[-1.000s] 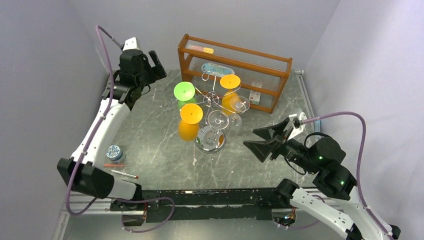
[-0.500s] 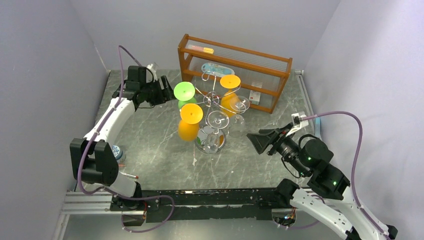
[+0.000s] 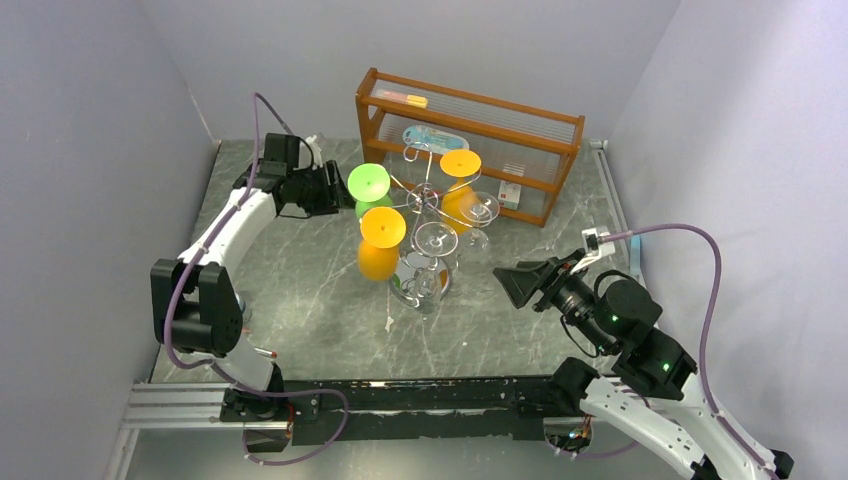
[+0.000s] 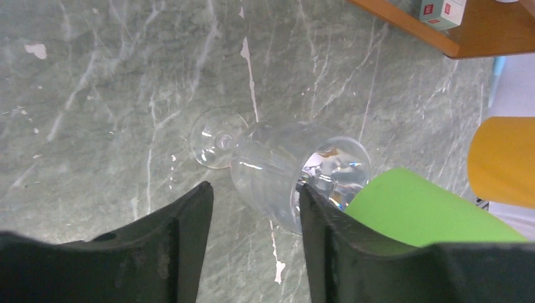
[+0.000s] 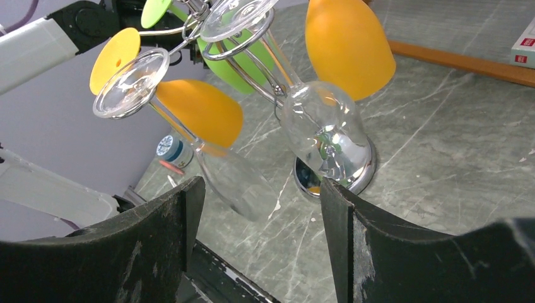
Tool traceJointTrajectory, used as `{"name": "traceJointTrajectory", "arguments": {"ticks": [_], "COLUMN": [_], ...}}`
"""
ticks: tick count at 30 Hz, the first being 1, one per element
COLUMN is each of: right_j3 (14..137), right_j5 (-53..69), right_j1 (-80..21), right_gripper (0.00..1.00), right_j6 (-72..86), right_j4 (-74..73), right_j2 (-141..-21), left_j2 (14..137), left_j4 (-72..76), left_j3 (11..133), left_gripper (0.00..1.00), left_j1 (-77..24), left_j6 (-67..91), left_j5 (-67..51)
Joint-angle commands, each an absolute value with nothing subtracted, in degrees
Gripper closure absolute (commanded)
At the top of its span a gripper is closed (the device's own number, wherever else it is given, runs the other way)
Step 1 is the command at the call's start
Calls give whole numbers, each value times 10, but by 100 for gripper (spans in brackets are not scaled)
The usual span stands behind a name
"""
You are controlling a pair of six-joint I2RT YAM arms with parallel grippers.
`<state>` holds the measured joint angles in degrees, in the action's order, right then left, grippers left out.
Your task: Place the wine glass upside down on the wine glass rack
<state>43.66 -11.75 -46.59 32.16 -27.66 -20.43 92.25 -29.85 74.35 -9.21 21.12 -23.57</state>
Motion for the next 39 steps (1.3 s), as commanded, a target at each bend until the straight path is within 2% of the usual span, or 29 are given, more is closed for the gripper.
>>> {"name": "traceJointTrajectory", "arguments": {"ticks": [1, 8, 11, 17, 28, 33, 39], "right_j3": [424, 425, 430, 435, 455, 478, 496], "right_j5": [-109, -115, -117, -116, -127, -173, -186], "right_j1": [-468, -468, -468, -468, -468, -468, -468], "right_gripper": [29, 29, 29, 29, 30, 30, 30], "right_j6": [324, 322, 320, 323, 330, 350, 374], "right_j4": [-268, -276, -280, -283, -276, -273, -227], "right_j2": [-202, -191, -188, -181, -181, -194, -214], "left_j2": [941, 930, 930, 918, 832, 777, 703], "left_j4": [-367, -399, -407, -435, -490, -510, -516], "left_j3": [771, 794, 799, 815, 884, 924, 984], "left_gripper": [49, 84, 95, 95, 95, 95, 95], "left_j1": [-89, -90, -90, -90, -90, -89, -90], "left_j6": [166, 144, 139, 133, 157, 191, 227], "left_j5": [-181, -135, -131, -92, 79, 157, 171]}}
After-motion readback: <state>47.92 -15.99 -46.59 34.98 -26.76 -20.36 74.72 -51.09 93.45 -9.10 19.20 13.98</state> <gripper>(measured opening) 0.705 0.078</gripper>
